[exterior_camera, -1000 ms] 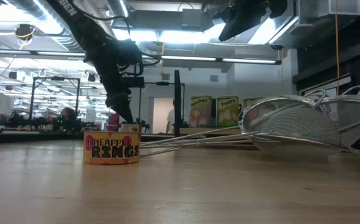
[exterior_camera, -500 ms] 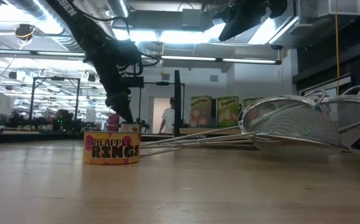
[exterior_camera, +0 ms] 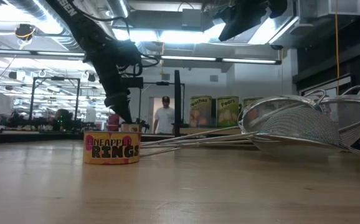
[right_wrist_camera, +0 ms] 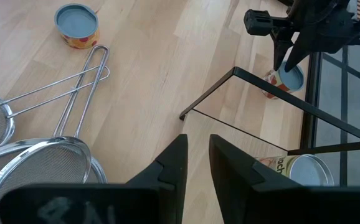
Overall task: Pick and place cans onto a shelf
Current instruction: Put the canned diced tomatoes on the shelf
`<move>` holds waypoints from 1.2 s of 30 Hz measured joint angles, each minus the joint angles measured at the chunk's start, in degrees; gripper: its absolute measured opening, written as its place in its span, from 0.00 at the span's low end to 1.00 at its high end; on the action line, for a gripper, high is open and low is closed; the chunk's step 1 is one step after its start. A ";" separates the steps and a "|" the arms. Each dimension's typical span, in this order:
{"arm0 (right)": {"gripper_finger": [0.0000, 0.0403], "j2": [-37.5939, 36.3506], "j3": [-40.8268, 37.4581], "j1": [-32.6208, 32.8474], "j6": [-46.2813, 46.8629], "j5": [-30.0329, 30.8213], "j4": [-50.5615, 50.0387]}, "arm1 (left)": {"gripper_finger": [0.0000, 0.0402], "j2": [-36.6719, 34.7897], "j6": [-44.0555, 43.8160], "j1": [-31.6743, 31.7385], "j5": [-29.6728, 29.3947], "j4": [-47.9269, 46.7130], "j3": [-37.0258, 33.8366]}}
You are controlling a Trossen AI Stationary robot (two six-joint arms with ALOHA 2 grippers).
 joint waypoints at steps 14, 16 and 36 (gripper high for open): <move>0.18 0.00 -0.02 0.00 0.00 -0.02 -0.02 | 0.21 0.02 0.00 0.00 -0.20 -0.58 0.00; 0.18 0.00 -0.02 0.00 0.00 -0.02 0.00 | 0.21 0.02 0.00 0.00 -0.20 -0.58 0.00; 0.18 0.00 -0.02 0.00 0.00 -0.02 -0.02 | 0.21 4.72 -1.27 1.02 -0.81 0.77 0.26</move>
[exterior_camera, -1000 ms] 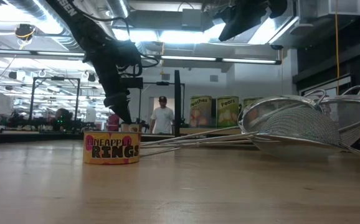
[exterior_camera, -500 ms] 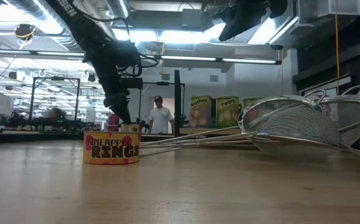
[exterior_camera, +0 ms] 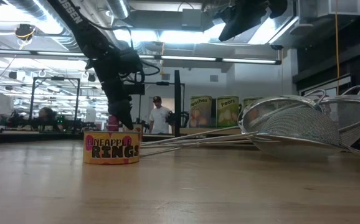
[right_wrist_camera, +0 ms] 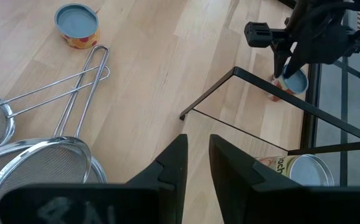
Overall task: Pick and place cans onto a shelf
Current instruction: Put the canned diced tomatoes on the shelf
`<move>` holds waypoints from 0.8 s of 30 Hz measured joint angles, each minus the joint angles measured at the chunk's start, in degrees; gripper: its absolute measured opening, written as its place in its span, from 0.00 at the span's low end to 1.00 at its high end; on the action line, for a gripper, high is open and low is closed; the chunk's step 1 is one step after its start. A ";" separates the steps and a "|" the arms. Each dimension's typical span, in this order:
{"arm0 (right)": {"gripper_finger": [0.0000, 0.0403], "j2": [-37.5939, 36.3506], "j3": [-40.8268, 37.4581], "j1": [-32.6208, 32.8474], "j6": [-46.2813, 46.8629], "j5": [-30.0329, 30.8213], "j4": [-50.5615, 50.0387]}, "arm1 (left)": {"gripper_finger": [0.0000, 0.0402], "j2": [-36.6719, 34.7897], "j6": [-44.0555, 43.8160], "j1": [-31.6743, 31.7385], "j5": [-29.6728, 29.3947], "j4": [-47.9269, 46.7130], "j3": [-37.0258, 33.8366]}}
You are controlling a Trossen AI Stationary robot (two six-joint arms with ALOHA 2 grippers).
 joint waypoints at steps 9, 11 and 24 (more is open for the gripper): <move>0.18 0.00 0.00 0.00 0.00 0.00 0.00 | 0.11 -0.28 -0.18 -0.06 0.09 0.35 -0.13; 0.18 0.00 0.00 -0.01 0.00 0.00 0.00 | 0.07 -0.33 -1.12 -0.06 0.14 0.36 -0.13; 0.18 0.00 0.00 0.00 0.00 0.00 0.00 | 0.01 -3.08 -3.25 -1.75 0.13 -1.38 -0.46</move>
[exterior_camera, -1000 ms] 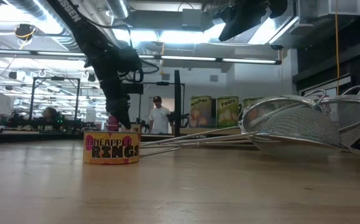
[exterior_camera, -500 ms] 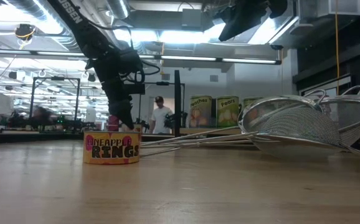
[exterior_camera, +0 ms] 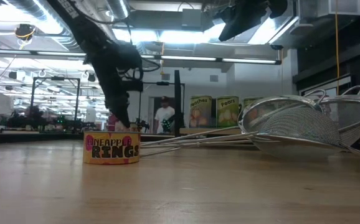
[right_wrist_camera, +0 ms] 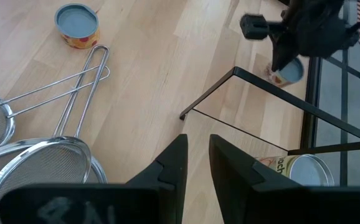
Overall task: Pick and place cans onto a shelf
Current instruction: Put the canned diced tomatoes on the shelf
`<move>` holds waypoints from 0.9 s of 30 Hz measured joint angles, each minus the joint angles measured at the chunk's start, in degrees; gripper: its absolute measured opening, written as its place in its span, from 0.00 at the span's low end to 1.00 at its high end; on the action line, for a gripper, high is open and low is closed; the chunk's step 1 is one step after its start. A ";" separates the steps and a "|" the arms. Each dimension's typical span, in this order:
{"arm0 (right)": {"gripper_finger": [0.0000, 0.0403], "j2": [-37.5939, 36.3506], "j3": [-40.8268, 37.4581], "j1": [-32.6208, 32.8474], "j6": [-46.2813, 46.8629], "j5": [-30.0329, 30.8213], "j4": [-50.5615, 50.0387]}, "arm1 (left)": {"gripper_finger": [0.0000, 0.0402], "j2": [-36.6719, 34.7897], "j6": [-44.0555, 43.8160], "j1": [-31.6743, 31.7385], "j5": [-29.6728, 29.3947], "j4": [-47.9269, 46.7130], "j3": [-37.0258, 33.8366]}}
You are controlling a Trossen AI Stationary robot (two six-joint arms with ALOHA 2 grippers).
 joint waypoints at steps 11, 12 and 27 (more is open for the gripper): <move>0.18 0.00 0.00 0.00 0.02 -2.33 0.08 | 0.01 -14.86 -6.32 -6.76 0.91 -11.70 0.09; 0.18 0.00 0.00 0.00 0.02 -3.41 0.18 | 0.01 -16.32 -7.23 -7.68 1.29 -13.27 0.06; 0.29 0.19 0.00 0.02 14.19 -11.54 8.07 | 0.01 -27.81 -21.77 -26.99 18.30 -13.79 0.12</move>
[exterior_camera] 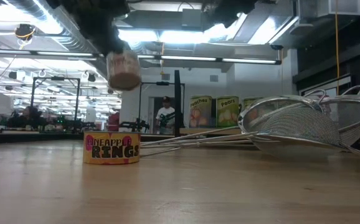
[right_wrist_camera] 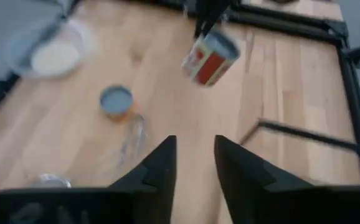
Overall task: Pick and place cans onto a shelf
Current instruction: Put the canned diced tomatoes on the shelf
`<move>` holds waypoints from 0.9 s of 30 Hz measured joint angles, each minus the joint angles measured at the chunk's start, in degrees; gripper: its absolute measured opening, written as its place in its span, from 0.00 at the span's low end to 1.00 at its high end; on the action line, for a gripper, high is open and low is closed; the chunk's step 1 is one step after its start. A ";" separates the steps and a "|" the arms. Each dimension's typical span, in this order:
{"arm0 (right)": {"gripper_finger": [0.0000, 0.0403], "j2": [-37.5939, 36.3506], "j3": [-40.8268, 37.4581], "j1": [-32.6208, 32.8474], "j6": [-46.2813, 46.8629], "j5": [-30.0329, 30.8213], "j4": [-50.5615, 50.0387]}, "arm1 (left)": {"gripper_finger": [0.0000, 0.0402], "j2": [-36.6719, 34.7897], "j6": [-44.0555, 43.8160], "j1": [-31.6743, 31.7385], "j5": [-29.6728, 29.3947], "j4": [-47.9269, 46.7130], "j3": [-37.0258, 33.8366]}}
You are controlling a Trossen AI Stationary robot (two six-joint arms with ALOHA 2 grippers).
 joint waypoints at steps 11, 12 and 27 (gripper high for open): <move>0.43 3.72 0.00 2.86 0.93 -3.46 13.00 | 0.01 1.86 -2.24 -12.37 -3.74 10.09 0.01; 0.43 4.39 0.00 3.46 0.83 -3.52 14.25 | 0.02 2.31 -2.26 -13.04 -4.18 11.84 0.08; 0.43 16.30 -0.02 8.64 1.02 -9.49 21.75 | 0.02 12.38 -2.30 -16.89 -6.09 22.71 0.08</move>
